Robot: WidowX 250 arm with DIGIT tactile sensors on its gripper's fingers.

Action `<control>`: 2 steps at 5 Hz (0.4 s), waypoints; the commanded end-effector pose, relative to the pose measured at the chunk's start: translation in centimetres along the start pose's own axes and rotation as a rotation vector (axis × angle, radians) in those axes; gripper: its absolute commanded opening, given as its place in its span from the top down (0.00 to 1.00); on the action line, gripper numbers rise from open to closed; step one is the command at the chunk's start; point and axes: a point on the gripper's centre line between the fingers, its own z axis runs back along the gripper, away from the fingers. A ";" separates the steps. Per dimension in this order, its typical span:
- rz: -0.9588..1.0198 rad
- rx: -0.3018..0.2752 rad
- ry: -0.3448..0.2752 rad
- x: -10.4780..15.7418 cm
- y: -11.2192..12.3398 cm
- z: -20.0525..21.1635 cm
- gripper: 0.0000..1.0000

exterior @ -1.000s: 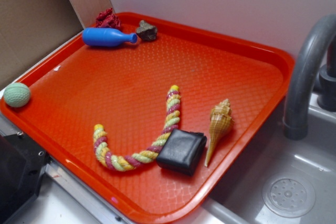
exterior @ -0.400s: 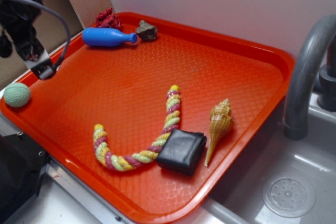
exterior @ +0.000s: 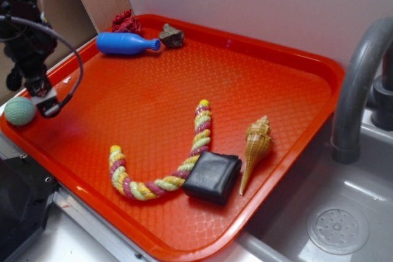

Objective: Grab the green ball.

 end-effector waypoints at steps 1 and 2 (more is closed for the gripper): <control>0.042 -0.004 0.076 -2.6 2.4 -1.0 0.00; 0.098 0.020 0.129 -2.6 3.8 -2.6 0.00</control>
